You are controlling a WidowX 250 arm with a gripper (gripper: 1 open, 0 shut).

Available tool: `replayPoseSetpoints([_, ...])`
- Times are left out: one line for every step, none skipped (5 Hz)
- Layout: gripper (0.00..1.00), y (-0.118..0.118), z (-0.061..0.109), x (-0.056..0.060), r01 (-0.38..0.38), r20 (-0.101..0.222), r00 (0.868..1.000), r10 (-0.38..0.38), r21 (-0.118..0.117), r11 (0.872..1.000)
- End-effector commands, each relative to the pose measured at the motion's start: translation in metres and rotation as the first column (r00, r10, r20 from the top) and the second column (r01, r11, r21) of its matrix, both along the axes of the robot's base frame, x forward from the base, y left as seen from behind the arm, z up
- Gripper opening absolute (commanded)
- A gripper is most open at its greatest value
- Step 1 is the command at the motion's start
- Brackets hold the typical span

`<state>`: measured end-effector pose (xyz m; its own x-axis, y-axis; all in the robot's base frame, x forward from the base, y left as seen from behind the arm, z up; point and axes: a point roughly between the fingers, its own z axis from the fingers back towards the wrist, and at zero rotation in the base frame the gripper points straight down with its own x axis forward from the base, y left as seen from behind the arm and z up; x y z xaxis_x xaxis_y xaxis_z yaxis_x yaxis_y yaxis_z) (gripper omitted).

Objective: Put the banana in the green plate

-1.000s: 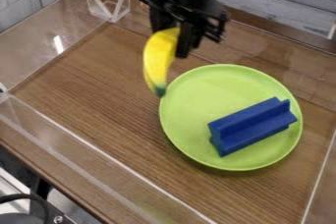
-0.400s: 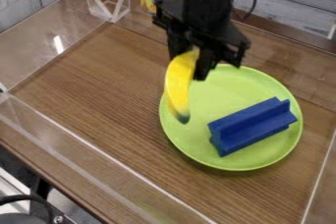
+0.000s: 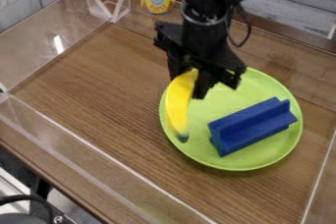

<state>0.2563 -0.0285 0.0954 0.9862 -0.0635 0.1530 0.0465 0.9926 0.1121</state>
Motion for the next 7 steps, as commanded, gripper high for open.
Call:
replayPoseSetpoints([0.0,0.005,-0.002,0.007,-0.001,0.042,0.999,0.002,-0.023,1.0])
replayPoseSetpoints([0.0,0.011,-0.007,0.011,-0.01,0.052,0.999,0.013,-0.04,0.999])
replayPoseSetpoints([1.0,0.016,-0.011,0.015,-0.024,0.061,0.998,0.027,-0.054,0.998])
replayPoseSetpoints([0.0,0.02,-0.013,0.017,-0.035,0.059,0.997,0.038,-0.054,0.998])
replayPoseSetpoints([1.0,0.021,-0.016,0.017,-0.039,0.054,0.998,0.042,-0.056,0.998])
replayPoseSetpoints([1.0,0.021,-0.017,0.018,-0.039,0.045,0.998,0.041,-0.052,0.998])
replayPoseSetpoints([1.0,0.02,-0.025,0.017,-0.038,0.039,0.998,0.041,-0.057,0.998])
